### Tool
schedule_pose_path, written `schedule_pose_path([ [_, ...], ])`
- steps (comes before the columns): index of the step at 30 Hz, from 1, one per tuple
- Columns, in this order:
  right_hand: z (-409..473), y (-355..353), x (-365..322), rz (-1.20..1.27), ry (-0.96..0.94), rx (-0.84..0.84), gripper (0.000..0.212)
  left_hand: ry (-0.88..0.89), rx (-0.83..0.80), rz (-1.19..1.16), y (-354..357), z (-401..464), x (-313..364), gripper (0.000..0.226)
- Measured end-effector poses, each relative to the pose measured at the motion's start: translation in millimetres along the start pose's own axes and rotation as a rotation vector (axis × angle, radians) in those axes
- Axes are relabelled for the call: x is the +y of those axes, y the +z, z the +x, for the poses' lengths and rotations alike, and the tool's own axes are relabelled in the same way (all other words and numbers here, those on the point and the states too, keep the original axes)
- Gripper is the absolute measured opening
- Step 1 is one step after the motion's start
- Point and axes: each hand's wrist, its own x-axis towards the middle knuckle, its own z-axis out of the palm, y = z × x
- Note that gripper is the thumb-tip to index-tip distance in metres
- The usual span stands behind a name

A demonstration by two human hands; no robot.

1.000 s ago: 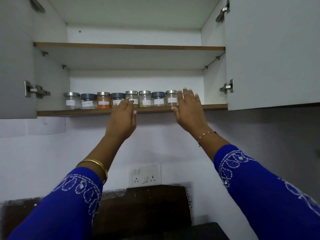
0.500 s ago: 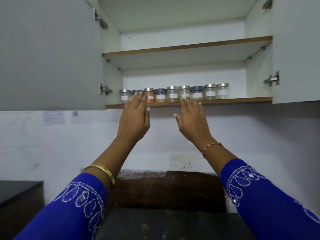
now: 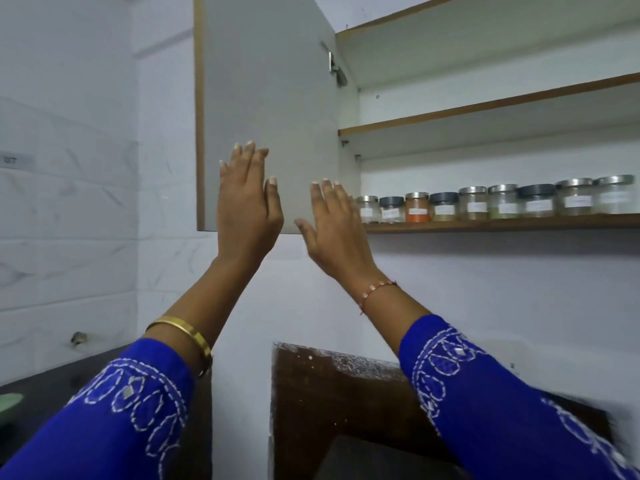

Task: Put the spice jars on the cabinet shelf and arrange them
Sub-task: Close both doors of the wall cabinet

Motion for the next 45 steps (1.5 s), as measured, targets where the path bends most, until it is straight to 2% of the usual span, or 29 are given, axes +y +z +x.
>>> schedule_pose_path([
  [4, 30, 34, -51, 0.059, -0.069, 0.036, 0.065, -0.059, 0.084, -0.030, -12, 18, -48, 0.047],
  [7, 49, 57, -83, 0.110, -0.105, 0.061, 0.067, -0.173, 0.099, -0.193, -17, 30, -74, 0.047],
  [12, 67, 90, -123, 0.212, -0.037, 0.155, 0.065, -0.430, -0.139, -0.512, -23, 55, -97, 0.048],
  [16, 77, 99, -135, 0.213, 0.065, 0.146, 0.076, -0.433, -0.291, -0.724, -26, 68, -110, 0.038],
  [19, 80, 97, -138, 0.231, 0.113, 0.100, 0.081, -0.458, -0.279, -0.843, -22, 64, -112, 0.037],
  [24, 71, 83, -128, 0.305, 0.114, 0.139, 0.071, -0.432, -0.349, -1.078, -16, 58, -107, 0.034],
  [30, 46, 49, -97, 0.414, 0.113, 0.254, 0.066, -0.362, -0.414, -1.145, -7, 52, -65, 0.043],
  [36, 21, 10, -52, 0.443, 0.185, 0.242, 0.068, -0.345, -0.421, -1.160, 8, 45, -7, 0.046],
  [45, -15, -50, 44, 0.333, 0.271, 0.236, 0.060, -0.253, -0.476, -0.904, 55, 34, 93, 0.047],
])
